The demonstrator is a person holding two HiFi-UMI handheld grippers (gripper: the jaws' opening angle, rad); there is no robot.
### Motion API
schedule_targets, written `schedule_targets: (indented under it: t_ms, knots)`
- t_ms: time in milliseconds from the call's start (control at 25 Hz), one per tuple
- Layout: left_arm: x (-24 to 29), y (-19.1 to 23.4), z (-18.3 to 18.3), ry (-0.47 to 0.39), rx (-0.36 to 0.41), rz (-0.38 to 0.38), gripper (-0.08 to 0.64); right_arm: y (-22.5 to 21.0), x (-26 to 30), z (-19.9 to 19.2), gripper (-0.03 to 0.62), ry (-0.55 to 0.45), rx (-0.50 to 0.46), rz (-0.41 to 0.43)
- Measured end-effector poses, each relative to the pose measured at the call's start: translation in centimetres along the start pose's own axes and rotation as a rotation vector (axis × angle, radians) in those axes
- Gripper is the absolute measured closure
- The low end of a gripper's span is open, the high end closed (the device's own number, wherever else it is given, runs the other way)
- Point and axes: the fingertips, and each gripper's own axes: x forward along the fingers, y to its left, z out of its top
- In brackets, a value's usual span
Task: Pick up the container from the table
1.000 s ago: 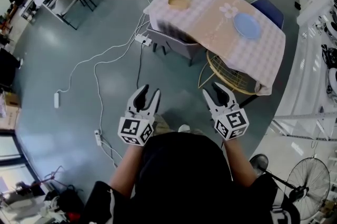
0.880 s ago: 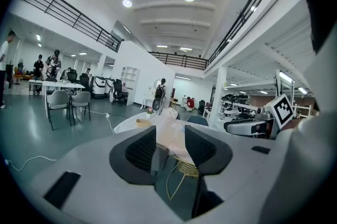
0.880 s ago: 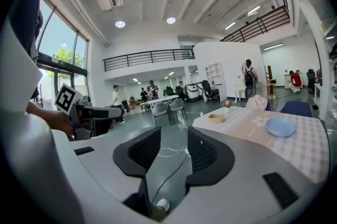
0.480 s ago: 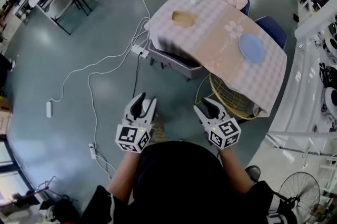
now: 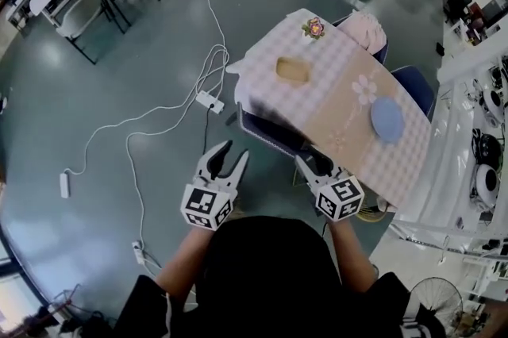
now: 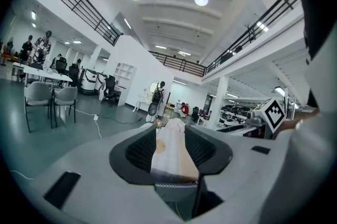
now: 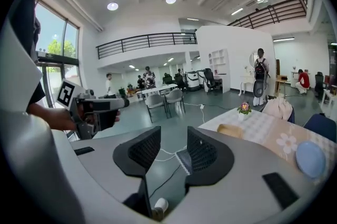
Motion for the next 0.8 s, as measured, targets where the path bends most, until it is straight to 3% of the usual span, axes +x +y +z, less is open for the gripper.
schedule_targets:
  t_ms: [200,400,600,800]
  knots:
    - [3.6,6.7,4.0,-0.044,0.006,0.044,0.408,-4.1,5.9,2.0,0.463,0.029,-0.006,-0.041]
    - [7.2,9.5,5.3,-0.051,-0.01,0.095,0.408,-10.7,11.1,1.7,0.463,0.089,0.017,-0.028]
    - [10.4,9.6,5.3,-0.049,-0.07,0.166,0.408,-17.8,15.6,1.1,0.463,0.154,-0.029,-0.037]
    - [13.1,10.0,4.9,-0.036,-0.076,0.25,0.408,-23.6,20.0,-1.1,0.463,0.236,-0.061,-0.035]
